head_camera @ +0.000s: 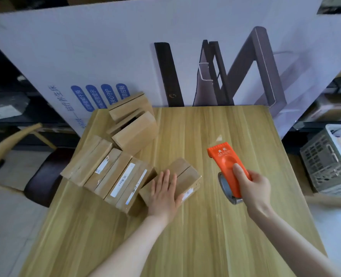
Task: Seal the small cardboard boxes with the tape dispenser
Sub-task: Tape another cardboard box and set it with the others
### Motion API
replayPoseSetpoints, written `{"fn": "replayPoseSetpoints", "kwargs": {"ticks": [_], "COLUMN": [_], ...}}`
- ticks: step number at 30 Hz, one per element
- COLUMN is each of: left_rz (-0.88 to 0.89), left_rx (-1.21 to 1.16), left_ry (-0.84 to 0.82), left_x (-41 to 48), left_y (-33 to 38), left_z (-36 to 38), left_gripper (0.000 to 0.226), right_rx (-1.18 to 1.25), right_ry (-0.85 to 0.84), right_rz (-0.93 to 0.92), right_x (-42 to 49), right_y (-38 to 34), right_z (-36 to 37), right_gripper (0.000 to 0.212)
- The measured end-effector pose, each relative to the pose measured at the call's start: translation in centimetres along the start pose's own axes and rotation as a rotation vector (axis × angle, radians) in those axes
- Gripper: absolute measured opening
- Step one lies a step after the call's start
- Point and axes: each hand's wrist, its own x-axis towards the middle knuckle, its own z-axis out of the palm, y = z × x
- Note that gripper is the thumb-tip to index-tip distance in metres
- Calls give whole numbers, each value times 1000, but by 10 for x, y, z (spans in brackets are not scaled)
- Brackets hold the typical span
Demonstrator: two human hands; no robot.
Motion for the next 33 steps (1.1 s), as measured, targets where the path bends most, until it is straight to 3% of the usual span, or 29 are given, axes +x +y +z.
{"fn": "replayPoseSetpoints", "kwargs": {"ticks": [4,9,16,20,22,24,26,33], "left_rz": [-54,-148,-208,-200,-222,-191,-88,287], "left_rx": [-185,-394,-235,-158,-52,51,84,-27], "left_ry": [-25,152,284,90,17,104,168,69], "left_x": [2,55,176,222,228,228,231,234], "left_y": [-16,-59,-160,-182,-181,-172,-153,-24], "left_z": [-21,-66,-108,-98,-83,-71,-67,-79], "left_gripper": [69,58,63,86,98,96,94,76], "right_rx": [17,38,-10,-2,10,7,7,34], "right_ry": [-90,-177,-174,-108,-80,-56,-29,134], "right_rz": [-32,-82,-93,-91,-89,-79,-60,-51], "right_x": [15,31,60,80,87,89,90,94], "right_y": [-17,-49,-99,-113,-111,-105,-98,-88], "right_z": [30,74,141,171,174,169,158,94], "right_gripper": [52,46,50,54,55,55,52,50]}}
